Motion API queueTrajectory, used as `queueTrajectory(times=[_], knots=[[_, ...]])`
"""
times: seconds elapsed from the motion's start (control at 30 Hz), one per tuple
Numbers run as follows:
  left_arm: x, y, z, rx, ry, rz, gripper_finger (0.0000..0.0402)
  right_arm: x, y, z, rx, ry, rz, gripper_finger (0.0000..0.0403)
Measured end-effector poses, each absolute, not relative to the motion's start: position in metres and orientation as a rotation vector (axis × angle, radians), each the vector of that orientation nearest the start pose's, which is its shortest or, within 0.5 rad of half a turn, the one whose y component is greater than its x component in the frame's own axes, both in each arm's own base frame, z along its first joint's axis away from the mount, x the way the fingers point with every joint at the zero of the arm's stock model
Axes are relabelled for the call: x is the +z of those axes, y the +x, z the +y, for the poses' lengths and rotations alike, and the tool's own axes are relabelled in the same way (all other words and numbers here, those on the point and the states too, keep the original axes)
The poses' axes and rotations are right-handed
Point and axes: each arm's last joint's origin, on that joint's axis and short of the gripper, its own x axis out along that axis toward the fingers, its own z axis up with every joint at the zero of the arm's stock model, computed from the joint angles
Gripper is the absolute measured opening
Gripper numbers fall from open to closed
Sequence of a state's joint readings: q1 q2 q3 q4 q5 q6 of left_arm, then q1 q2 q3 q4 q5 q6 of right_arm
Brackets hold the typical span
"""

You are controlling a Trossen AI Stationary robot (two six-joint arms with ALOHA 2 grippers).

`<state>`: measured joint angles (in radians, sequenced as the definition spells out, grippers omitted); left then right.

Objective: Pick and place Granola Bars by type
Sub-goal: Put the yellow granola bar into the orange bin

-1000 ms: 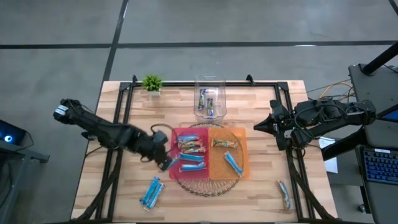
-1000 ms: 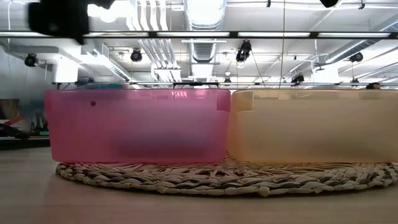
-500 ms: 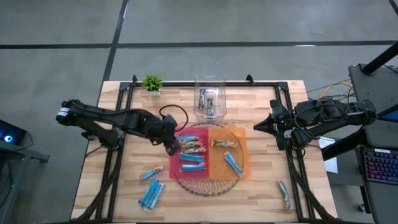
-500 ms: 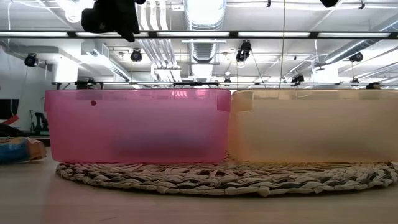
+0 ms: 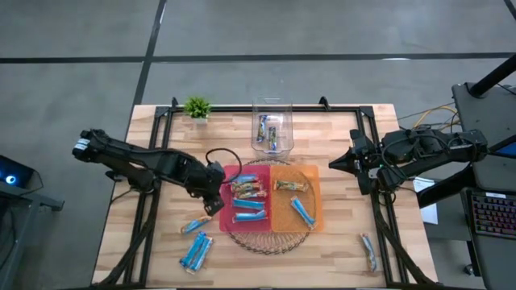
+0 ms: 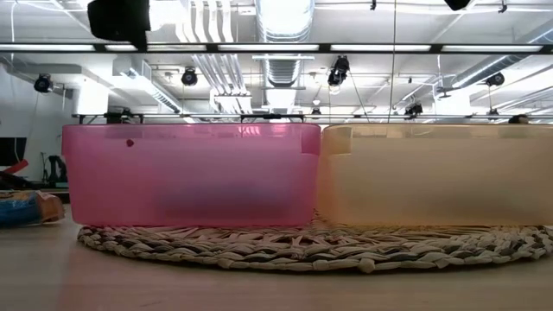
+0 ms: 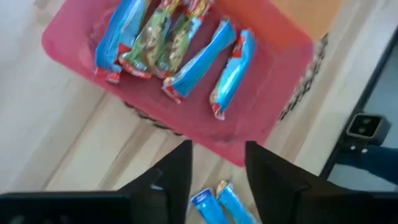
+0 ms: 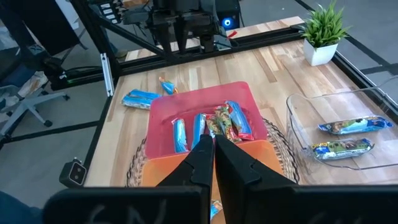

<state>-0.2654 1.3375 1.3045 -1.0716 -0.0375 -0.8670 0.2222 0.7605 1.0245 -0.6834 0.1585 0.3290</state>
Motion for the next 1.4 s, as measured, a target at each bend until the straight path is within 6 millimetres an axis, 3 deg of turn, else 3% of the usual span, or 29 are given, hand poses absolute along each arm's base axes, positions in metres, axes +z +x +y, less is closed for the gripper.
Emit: queueTrajectory(times=[0.2,0.4,0.8,1.4], knots=[[0.316,0.238,-0.071,0.304,-0.566,1.212,0.0201,0.368,0.135,0.026,-0.006,0.245,0.418,0.0008],[0.3,0.237,-0.096,0.26,-0.527,1.355,0.0245,0.368,0.135,0.026,-0.006,0.248,0.418,0.0008],[0.258,0.239,-0.139,0.369,-0.411,1.455,0.0247,0.365,0.136,0.026,-0.008,0.243,0.428,0.0008],[0.19,0.212,-0.13,0.363,-0.485,1.563,0.0247,0.362,0.137,0.026,-0.01,0.244,0.438,0.0008]])
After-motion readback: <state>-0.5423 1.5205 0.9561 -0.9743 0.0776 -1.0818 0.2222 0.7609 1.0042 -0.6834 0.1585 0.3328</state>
